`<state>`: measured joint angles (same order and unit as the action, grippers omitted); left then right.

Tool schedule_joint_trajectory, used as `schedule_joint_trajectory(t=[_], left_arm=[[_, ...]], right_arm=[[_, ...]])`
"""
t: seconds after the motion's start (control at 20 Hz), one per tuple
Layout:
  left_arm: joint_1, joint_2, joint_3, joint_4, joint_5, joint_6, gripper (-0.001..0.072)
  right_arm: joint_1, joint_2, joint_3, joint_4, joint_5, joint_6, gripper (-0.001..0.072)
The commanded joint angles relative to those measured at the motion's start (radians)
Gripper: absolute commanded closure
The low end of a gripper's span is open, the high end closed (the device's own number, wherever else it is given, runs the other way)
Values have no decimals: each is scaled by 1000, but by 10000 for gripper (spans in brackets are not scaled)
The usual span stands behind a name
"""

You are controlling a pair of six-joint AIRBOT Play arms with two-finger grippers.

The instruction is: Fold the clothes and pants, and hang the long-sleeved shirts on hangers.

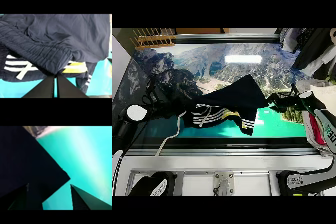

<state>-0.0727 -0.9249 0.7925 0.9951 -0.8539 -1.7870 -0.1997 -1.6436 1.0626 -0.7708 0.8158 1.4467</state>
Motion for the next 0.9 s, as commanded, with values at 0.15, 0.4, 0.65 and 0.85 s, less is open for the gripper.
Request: schedule_joint_trajectory(t=[0.15,0.4,0.65,0.85], left_arm=[[2,1,1,1,-2,0,703],[2,1,31,35,-3,1,703],[2,2,399,139,-117,19,703],[1,18,739,140,-226,45,703]], right_arm=[[73,-17,1,53,-137,-11,432],[64,32,72,27,-118,-100,714],[32,230,462,-195,91,-116,715],[20,389,780,-224,135,-114,715]])
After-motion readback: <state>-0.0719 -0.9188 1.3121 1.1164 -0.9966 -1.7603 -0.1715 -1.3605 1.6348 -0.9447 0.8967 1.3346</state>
